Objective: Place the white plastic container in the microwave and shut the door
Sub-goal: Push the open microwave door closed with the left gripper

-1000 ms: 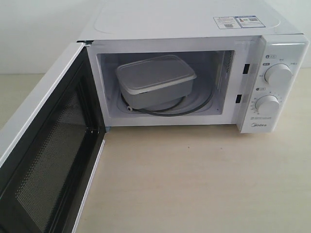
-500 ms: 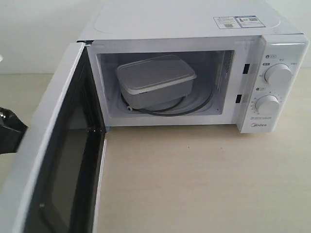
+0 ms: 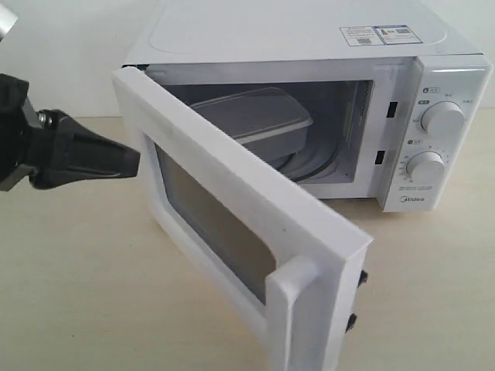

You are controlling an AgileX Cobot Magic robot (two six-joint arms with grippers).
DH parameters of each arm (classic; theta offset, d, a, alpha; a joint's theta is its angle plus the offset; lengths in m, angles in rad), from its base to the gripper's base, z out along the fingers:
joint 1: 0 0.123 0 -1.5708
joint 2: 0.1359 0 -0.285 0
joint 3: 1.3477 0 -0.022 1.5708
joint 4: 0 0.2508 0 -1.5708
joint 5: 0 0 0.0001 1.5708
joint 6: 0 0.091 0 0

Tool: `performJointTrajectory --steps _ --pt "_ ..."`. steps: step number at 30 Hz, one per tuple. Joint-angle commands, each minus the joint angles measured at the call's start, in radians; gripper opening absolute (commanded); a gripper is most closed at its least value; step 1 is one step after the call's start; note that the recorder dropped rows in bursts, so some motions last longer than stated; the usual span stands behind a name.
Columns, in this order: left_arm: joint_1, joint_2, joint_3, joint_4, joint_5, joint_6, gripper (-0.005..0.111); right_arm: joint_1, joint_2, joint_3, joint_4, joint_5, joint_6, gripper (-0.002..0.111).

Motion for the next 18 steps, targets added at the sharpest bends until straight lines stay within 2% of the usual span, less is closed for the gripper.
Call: performJointTrajectory --steps 1,7,9,11,13,16,18 --pt "-0.007 0.073 -0.006 -0.164 -0.089 0.12 0.004 -0.003 -0.005 0.0 -0.001 -0.004 0.001 0.0" --pt "-0.007 0.184 -0.006 -0.274 -0.062 0.239 0.004 -0.003 -0.005 0.0 -0.001 -0.004 0.001 0.0" --pt "-0.007 0.184 -0.006 -0.286 -0.134 0.27 0.004 -0.003 -0.005 0.0 -0.001 -0.004 0.001 0.0" --pt "-0.007 0.184 -0.006 -0.359 -0.21 0.314 0.004 -0.003 -0.005 0.0 -0.001 -0.004 0.001 0.0" --pt "-0.007 0.184 -0.024 -0.441 -0.214 0.416 0.004 -0.003 -0.005 0.0 -0.001 -0.004 0.001 0.0" --pt "-0.007 0.184 -0.051 -0.443 -0.211 0.416 0.004 -0.003 -0.005 0.0 -0.001 -0.004 0.001 0.0" --pt "-0.007 0.184 -0.071 -0.445 -0.262 0.416 0.004 -0.003 -0.005 0.0 -0.001 -0.004 0.001 0.0"
